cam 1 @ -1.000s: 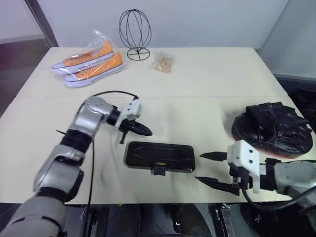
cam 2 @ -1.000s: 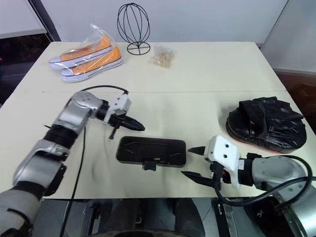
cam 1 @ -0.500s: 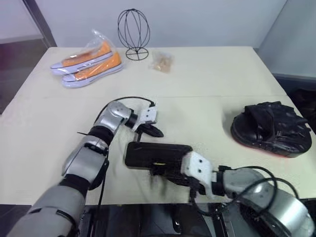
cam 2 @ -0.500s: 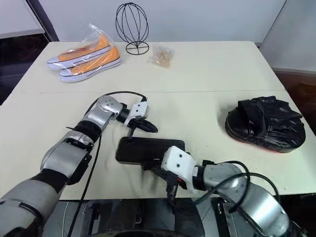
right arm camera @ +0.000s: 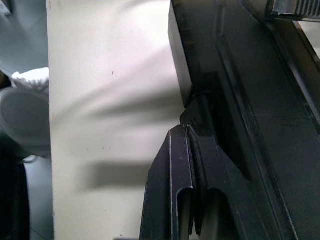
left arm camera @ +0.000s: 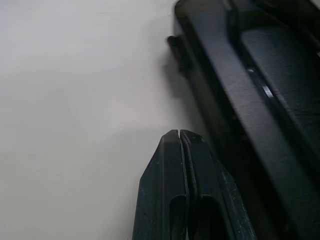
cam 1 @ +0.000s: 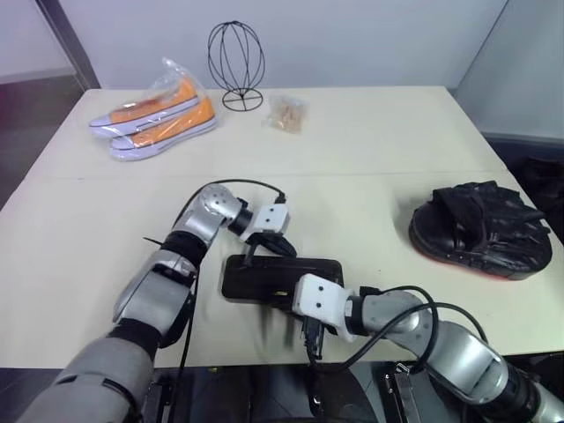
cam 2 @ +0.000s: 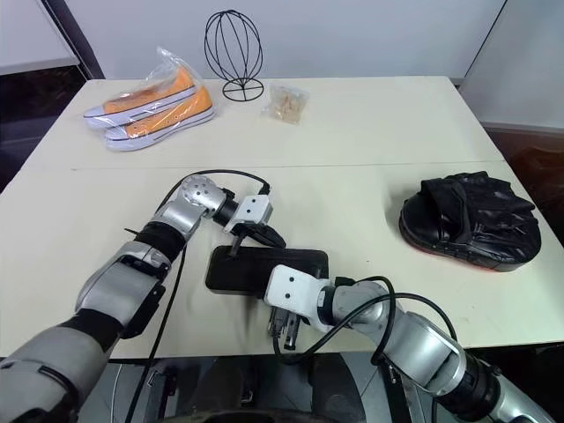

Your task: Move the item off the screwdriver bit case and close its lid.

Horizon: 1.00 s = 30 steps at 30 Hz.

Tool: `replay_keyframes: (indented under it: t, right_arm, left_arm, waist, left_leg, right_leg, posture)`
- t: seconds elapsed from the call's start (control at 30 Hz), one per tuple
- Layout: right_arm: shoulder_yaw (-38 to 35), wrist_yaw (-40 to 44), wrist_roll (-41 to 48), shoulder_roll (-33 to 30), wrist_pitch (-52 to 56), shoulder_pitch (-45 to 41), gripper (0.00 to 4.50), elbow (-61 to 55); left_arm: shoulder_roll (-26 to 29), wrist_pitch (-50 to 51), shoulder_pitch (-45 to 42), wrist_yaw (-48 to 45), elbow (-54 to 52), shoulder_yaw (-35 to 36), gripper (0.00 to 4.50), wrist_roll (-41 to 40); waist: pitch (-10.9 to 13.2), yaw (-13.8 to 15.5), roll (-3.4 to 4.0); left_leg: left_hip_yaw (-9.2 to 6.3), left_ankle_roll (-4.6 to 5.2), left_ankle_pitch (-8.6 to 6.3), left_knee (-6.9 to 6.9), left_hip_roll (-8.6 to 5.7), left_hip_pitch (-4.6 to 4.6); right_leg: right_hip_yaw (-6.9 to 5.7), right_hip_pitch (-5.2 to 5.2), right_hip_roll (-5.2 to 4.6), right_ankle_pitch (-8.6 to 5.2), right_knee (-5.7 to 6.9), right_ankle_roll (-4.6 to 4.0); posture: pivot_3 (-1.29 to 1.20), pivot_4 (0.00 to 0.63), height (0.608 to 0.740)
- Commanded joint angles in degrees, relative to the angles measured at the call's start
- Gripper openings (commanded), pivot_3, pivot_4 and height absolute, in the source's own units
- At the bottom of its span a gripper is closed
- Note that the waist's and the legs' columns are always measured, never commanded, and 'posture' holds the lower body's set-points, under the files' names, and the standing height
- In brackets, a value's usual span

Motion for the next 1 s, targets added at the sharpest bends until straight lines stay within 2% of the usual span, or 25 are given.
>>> replay_keyframes:
  t: [0.03, 0.17, 0.37, 0.5, 0.63, 0.73, 0.77, 0.8, 0.83, 0.87, 0.97, 1.0]
  right_arm:
    - [0.05, -3.59, -7.47, -0.94, -1.24, -2.04, 0.06, 2.29]
    - [1.35, -7.46, -15.73, -1.79, -4.1, -2.75, 0.06, 2.7]
    - [0.87, -9.17, -21.93, -3.46, -6.44, -0.86, 0.06, 2.93]
    - [0.65, -8.24, -22.4, -3.01, -8.31, 0.95, 0.06, 4.51]
    - [-4.44, -3.56, -14.0, -0.9, -7.39, 5.09, 0.06, 2.18]
    - [-14.13, 4.57, -0.82, -1.69, -2.71, 10.73, 0.91, -5.0]
    - [-16.97, 6.03, 2.12, -1.77, -1.01, 11.74, 1.4, -6.09]
    - [-23.16, 9.29, 7.86, -2.5, 1.31, 13.05, 1.92, -7.6]
    - [-28.37, 12.33, 12.56, -3.63, 2.85, 14.15, 2.33, -8.85]
    - [-34.1, 16.23, 17.12, -5.48, 3.13, 15.49, 2.93, -9.66]
    - [-50.61, 27.49, 26.93, -12.14, 3.11, 19.54, 4.47, -7.27]
    - [-53.63, 29.3, 28.57, -13.47, 2.88, 20.42, 4.5, -6.19]
  left_arm:
    - [0.19, 0.53, 2.32, -1.13, -0.34, -1.24, 0.0, 1.25]
    - [1.13, 1.35, 4.26, -3.25, -2.96, -1.85, 0.0, 1.0]
    - [1.93, 3.72, 8.97, -4.49, -8.93, -3.01, 0.0, 0.54]
    - [1.89, 5.89, 9.86, -3.17, -10.96, -2.32, 0.0, 0.24]
    - [2.46, 4.51, 8.42, -0.72, -9.5, -0.89, 0.0, 0.44]
    - [4.97, 4.56, 4.52, 1.35, -5.87, 1.84, 0.0, 0.38]
    - [5.73, 4.93, 3.55, 1.29, -4.89, 2.49, 0.0, 0.17]
    - [8.36, 6.07, 2.3, -0.56, -4.77, 3.97, 0.24, -1.04]
    - [10.72, 7.03, 1.43, -2.28, -5.01, 5.18, 0.52, -2.21]
    - [13.42, 8.15, 1.08, -3.58, -6.07, 6.74, 0.86, -3.73]
    - [24.18, 20.98, 3.02, -5.19, -16.07, 8.85, 2.37, -13.26]
    - [26.83, 24.22, 4.05, -5.26, -19.32, 8.61, 2.86, -15.86]
  waist:
    - [-0.03, 0.0, -0.02]
    - [-0.03, -0.27, -0.02]
    - [-0.04, -0.21, -0.01]
    - [-0.05, -0.16, -0.01]
    - [-0.08, -0.03, -0.01]
    - [-0.1, 0.21, -0.05]
    - [-0.1, 0.2, -0.06]
    - [-0.08, 0.03, -0.08]
    - [-0.06, -0.34, -0.09]
    - [0.0, -0.58, -0.15]
    - [0.17, -1.17, -0.3]
    - [0.18, -1.22, -0.3]
  left_leg:
    - [0.0, 0.0, 0.0, 0.0, 0.0, 0.06]
    - [0.0, 0.0, 0.0, 0.0, 0.01, 0.1]
    - [0.0, 0.0, 0.0, -0.01, 0.06, 0.07]
    - [0.01, 0.01, -0.01, -0.01, 0.04, 0.06]
    - [0.01, 0.03, -0.01, -0.02, 0.04, 0.06]
    - [-0.02, 0.03, -0.01, -0.01, -0.01, 0.06]
    - [-0.01, 0.03, -0.01, 0.0, -0.01, 0.09]
    - [-0.03, 0.03, -0.01, 0.0, -0.01, 0.09]
    - [-0.02, 0.03, -0.02, 0.0, 0.0, 0.09]
    - [0.01, 0.04, -0.02, -0.02, 0.05, 0.09]
    - [-0.07, 0.06, -0.03, -0.09, 0.2, 0.03]
    - [-0.15, 0.06, -0.03, -0.1, 0.25, -0.01]
  right_leg:
    - [0.0, 0.06, 0.0, 0.0, 0.0, 0.0]
    - [0.0, 0.08, 0.03, -0.01, 0.0, -0.01]
    - [0.0, 0.02, 0.06, -0.01, 0.03, -0.01]
    - [0.0, 0.03, 0.03, -0.01, 0.01, -0.01]
    - [0.0, 0.04, 0.03, -0.01, -0.01, -0.01]
    - [-0.01, 0.11, -0.02, -0.01, -0.02, 0.0]
    - [-0.01, 0.14, -0.02, -0.01, -0.04, 0.0]
    - [-0.02, 0.15, -0.02, 0.0, -0.05, 0.0]
    - [-0.01, 0.14, 0.0, 0.0, -0.04, 0.0]
    - [0.02, 0.09, 0.07, 0.0, -0.04, -0.01]
    - [-0.03, -0.03, 0.21, 0.0, 0.03, -0.03]
    - [-0.09, -0.06, 0.22, -0.01, 0.05, -0.04]
  posture:
    - [0.0, 0.15, 0.74]
    - [0.0, 0.15, 0.74]
    - [0.0, 0.15, 0.74]
    - [0.0, 0.15, 0.74]
    - [0.0, 0.15, 0.74]
    - [0.0, 0.15, 0.74]
    - [0.0, 0.15, 0.74]
    - [0.0, 0.15, 0.74]
    - [0.0, 0.15, 0.74]
    - [0.0, 0.15, 0.74]
    - [0.0, 0.15, 0.74]
    - [0.0, 0.15, 0.74]
